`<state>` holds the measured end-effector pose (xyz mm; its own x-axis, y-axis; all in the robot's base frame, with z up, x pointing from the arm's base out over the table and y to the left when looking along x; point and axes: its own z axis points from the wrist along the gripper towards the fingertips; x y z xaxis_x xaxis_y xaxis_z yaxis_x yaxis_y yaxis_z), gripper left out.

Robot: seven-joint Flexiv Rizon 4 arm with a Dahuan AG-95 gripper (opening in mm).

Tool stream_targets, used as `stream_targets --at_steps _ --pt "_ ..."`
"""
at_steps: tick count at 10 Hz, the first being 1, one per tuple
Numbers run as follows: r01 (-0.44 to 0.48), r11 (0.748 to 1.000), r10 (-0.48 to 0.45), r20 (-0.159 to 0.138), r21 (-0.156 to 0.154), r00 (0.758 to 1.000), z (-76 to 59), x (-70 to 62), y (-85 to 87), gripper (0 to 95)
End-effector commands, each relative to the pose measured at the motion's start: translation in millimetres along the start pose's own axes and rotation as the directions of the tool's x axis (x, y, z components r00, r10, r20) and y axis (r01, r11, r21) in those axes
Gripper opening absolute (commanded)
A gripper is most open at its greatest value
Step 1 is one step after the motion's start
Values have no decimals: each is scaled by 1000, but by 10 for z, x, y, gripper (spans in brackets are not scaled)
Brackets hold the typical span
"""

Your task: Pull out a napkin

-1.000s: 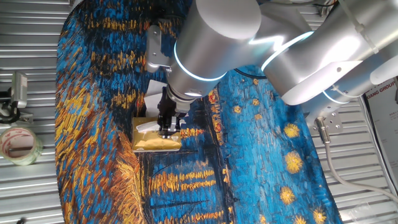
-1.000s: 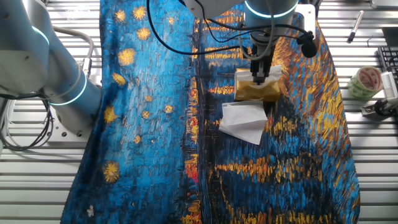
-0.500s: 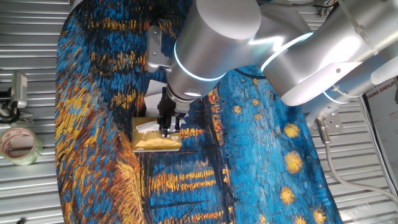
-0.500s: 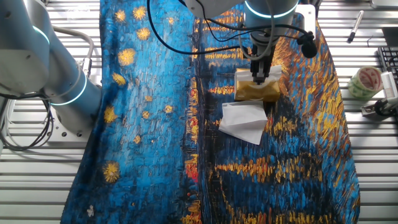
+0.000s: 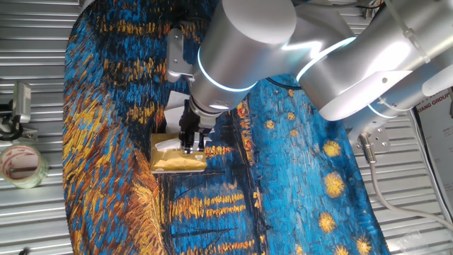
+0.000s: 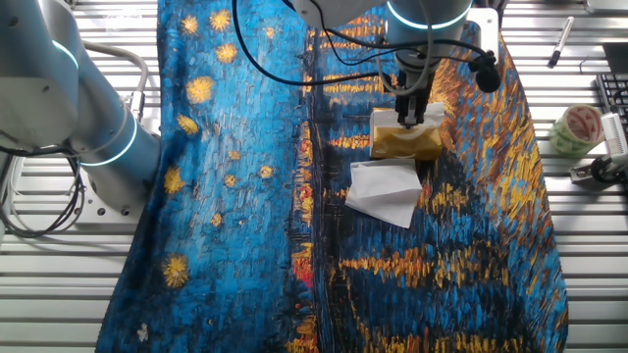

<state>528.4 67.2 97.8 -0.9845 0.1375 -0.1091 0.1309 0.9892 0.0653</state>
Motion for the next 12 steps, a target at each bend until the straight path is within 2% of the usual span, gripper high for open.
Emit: stream_targets --at_steps 1,9,12 --pt "-6 1000 6 -4 1 1000 -1 1 3 0" --pt "-12 1000 12 -6 7 1000 -2 2 4 0" --pt "-7 1000 7 -21 7 1000 -67 -8 2 0"
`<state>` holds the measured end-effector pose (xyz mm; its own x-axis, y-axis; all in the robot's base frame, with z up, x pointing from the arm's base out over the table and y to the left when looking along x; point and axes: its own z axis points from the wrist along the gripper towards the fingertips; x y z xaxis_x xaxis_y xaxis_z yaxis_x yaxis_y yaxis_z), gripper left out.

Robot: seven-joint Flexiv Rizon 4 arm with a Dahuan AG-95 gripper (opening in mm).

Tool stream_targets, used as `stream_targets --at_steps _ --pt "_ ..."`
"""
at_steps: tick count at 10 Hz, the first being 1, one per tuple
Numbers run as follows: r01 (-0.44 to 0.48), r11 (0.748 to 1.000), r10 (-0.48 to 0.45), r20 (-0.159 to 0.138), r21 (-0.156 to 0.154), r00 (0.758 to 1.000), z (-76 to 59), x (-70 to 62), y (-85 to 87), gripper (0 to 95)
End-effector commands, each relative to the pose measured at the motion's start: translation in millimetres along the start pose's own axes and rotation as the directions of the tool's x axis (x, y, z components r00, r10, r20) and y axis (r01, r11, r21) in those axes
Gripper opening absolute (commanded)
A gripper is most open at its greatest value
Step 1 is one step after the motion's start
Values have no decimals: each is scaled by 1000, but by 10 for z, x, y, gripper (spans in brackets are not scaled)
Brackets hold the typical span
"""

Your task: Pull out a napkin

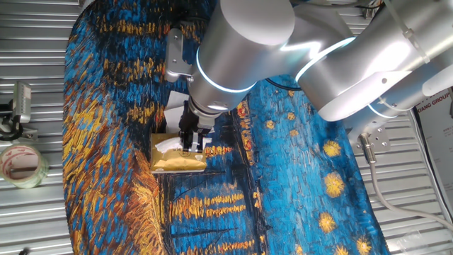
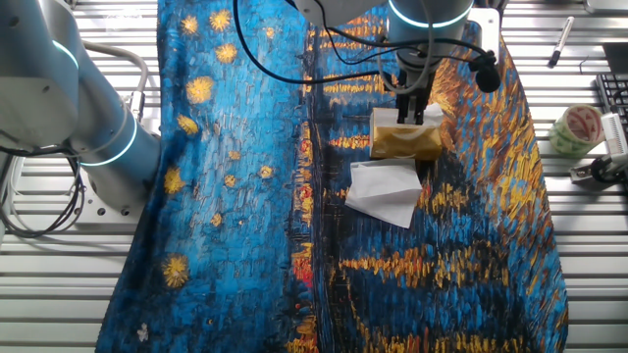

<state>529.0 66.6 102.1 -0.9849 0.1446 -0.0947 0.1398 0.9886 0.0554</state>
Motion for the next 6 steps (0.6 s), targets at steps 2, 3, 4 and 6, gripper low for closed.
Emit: stream_targets --at_steps 2,3,4,6 --pt "2 1000 -2 -13 -4 1000 -94 -4 6 0" --pt "1 1000 -1 -12 -2 1000 -98 -3 6 0" --pt "0 1000 0 -12 -2 1000 -105 -3 7 0" --pt "-2 1000 2 -16 -3 1000 -152 -8 9 0"
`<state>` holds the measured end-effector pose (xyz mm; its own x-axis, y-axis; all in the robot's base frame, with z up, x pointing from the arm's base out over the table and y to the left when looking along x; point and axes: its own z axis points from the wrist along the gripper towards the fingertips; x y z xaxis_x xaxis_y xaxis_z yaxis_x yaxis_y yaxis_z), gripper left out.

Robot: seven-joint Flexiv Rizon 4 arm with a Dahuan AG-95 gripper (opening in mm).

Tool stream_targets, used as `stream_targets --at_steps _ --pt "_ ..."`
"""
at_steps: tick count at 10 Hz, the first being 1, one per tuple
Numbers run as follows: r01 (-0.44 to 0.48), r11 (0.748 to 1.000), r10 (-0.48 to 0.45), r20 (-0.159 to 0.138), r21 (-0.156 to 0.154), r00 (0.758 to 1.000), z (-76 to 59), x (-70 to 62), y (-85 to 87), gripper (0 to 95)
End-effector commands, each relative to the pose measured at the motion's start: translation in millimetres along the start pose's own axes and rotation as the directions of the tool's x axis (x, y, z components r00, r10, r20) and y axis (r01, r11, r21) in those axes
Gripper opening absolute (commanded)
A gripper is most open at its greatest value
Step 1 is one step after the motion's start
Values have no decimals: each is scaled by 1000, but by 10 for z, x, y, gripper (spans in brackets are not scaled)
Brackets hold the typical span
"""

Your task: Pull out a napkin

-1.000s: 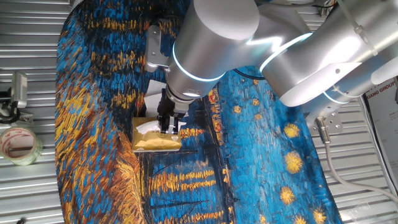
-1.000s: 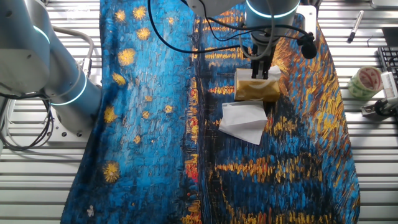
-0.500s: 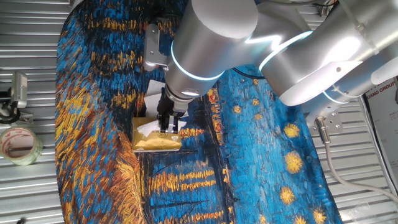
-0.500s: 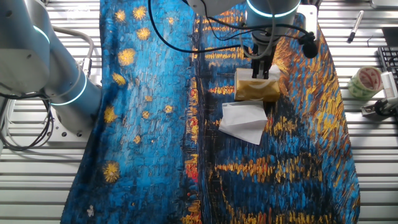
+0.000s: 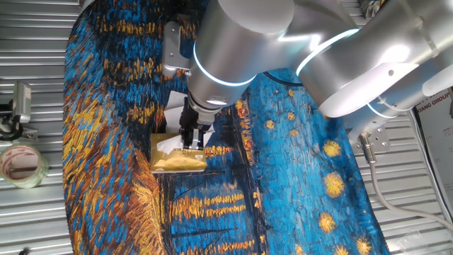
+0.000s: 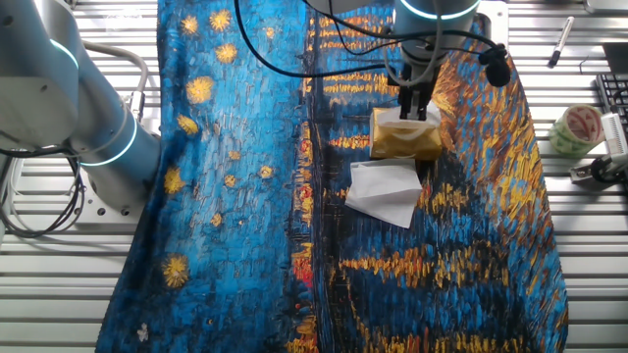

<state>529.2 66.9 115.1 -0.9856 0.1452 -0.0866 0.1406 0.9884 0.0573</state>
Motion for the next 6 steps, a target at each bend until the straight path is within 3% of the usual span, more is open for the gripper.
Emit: stream_targets --at_steps 1,6 --pt "-1 1000 1 -15 -1 1000 -60 5 1 0" --pt "0 1000 0 -23 1 1000 -130 5 8 0"
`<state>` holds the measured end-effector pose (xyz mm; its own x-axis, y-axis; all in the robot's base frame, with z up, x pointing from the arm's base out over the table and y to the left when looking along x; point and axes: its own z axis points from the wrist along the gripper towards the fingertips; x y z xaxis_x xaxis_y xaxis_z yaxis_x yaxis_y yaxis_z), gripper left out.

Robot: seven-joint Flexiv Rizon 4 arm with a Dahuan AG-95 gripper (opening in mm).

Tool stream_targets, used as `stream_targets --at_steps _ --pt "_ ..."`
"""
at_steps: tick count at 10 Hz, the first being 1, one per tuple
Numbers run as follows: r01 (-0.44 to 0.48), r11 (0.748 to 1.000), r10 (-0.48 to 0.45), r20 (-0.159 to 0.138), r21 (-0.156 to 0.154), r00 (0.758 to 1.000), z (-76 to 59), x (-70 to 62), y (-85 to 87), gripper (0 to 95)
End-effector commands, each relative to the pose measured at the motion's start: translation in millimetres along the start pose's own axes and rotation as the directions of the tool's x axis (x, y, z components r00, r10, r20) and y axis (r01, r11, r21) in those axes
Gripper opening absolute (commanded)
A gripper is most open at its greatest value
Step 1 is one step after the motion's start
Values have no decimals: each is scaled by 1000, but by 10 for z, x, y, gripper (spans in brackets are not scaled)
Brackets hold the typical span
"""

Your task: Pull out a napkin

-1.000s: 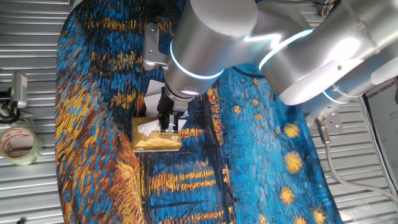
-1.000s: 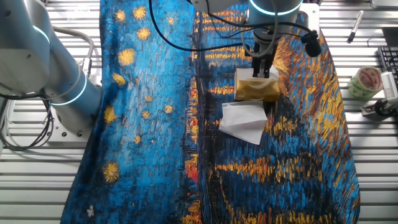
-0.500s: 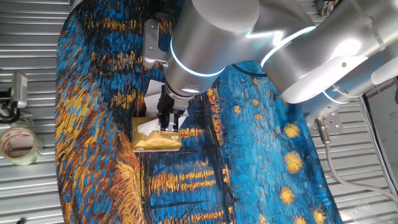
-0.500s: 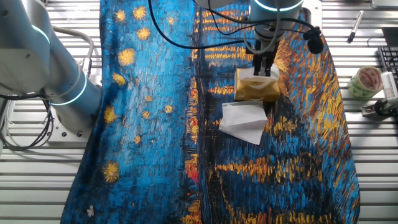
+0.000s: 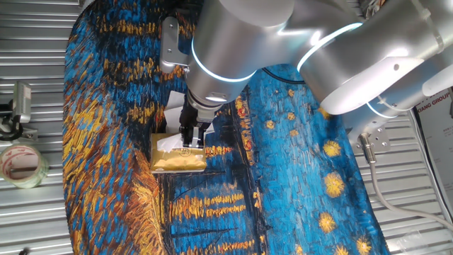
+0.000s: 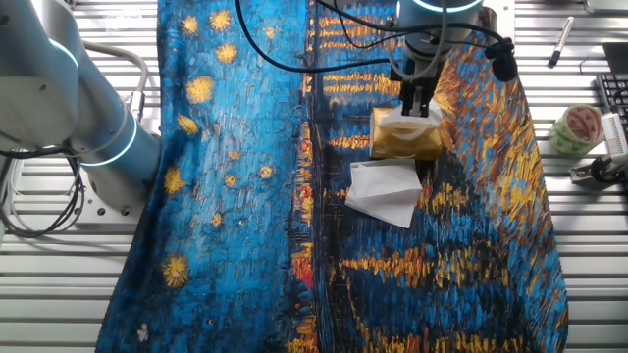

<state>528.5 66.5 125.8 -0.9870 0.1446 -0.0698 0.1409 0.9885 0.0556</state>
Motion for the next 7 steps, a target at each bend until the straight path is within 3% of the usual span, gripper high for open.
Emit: stream_targets --at_steps 1,7 --pt "0 1000 0 -9 -1 1000 -48 8 9 0" --pt "-6 1000 6 -24 1 1000 -156 14 25 0"
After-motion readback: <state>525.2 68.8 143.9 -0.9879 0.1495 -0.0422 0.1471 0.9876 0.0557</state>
